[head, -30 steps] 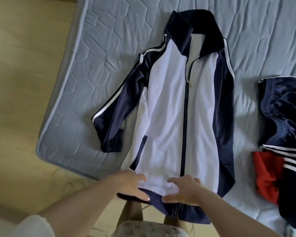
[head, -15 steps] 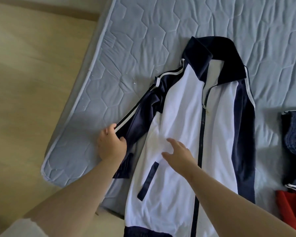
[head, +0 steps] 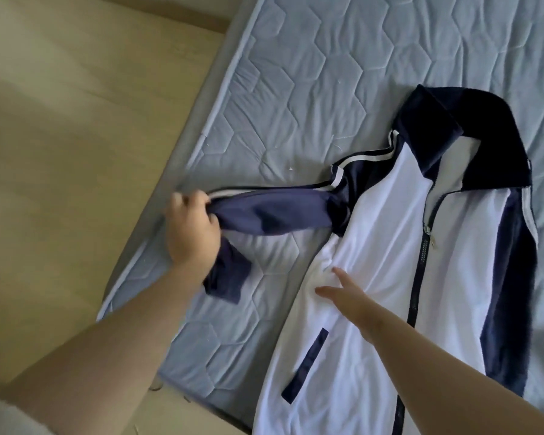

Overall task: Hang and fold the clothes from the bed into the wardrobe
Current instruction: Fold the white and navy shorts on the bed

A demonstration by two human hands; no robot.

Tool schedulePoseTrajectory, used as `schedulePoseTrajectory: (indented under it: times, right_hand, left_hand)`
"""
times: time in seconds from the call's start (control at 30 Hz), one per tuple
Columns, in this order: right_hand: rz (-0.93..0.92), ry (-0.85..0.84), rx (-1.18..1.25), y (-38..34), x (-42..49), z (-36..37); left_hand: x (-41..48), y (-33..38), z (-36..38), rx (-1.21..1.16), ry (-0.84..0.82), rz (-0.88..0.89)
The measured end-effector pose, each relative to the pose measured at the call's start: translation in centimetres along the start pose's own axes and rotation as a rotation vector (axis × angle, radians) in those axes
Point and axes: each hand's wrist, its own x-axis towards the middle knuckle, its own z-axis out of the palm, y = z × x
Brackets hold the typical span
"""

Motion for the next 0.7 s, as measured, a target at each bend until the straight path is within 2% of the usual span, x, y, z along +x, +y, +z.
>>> schedulePoseTrajectory:
  times: [0.1,0.17,0.23,0.3,0.33,0.4,0.43,0.5,0.6,0.7]
  right_hand:
    - [0.059,0.018,0.024,-1.3,0.7,0.6]
    - [0.097,0.014,0.027,-1.8,1.2,0.8]
    - [0.135,-0.002,0.032,-2.2,1.6,0.8]
    - [0.171,-0.031,0.035,-2.3,1.7,0.8]
    - [0.182,-0.044,0.034,-2.4,1.7,0.7]
    - [0.19,-0.057,0.033,-2.4,1.6,0.7]
    - [0.191,-0.059,0.036,-2.4,1.6,0.7]
    - [0.203,-0.067,0.043,-2.2,1.5,0.7]
    - [0.22,-0.072,0.045,-2.1,1.5,0.7]
    - [0.224,-0.067,0.05,-1.9,1.7,0.8]
  left_hand:
    - [3.5,-0.5,-2.2,-0.094,0.312,0.003]
    - [4.7,-1.0,-2.3,-0.074,0.397,-0.074]
    - [5.0,-2.1,-1.0,-0.07,0.324,-0.194]
    - [4.7,-3.1,1.0,-0.131,0.075,-0.309]
    - [4.5,-3.4,2.1,-0.268,-0.063,-0.404]
    - [3.9,-2.9,3.4,-0.737,-0.238,-0.731]
    - [3.7,-2.5,3.8,-0.95,-0.265,-0.893]
    - [3.8,-2.0,4.3,-1.203,-0.212,-1.08]
    - [4.8,-2.1,4.6,-1.412,-0.045,-1.2]
    - [6.1,-1.5,4.1,-1.461,-0.104,-1.189]
